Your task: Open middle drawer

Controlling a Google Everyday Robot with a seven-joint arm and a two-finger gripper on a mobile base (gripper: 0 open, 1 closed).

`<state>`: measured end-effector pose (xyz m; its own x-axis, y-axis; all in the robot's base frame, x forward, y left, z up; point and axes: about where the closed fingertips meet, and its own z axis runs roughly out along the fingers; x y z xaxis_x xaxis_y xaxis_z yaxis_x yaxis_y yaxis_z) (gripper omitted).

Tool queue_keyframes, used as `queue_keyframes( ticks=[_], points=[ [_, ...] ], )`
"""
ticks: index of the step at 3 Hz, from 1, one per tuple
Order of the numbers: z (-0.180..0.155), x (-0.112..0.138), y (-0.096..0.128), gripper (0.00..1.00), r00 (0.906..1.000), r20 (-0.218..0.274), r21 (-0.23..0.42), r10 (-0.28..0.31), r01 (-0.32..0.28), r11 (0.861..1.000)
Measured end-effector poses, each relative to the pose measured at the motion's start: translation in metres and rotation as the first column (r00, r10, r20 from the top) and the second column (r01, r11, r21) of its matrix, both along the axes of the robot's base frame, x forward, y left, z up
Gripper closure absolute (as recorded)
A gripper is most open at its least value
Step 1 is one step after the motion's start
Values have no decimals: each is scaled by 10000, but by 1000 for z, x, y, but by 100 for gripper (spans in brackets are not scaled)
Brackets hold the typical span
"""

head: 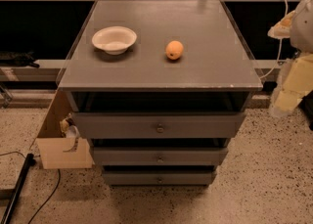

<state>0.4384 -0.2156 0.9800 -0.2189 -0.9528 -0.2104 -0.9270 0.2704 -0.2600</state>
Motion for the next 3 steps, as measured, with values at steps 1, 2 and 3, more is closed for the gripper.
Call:
queue_keyframes(
  ticks=[1, 2, 3],
  points=[
    [0, 0, 0, 0, 10000, 0, 0, 0, 0, 10000],
    [-4, 1, -4, 0, 10000, 62, 694, -21, 17, 9976],
    [-36, -9, -10, 0, 9998, -16, 2294, -196, 195, 9731]
  ],
)
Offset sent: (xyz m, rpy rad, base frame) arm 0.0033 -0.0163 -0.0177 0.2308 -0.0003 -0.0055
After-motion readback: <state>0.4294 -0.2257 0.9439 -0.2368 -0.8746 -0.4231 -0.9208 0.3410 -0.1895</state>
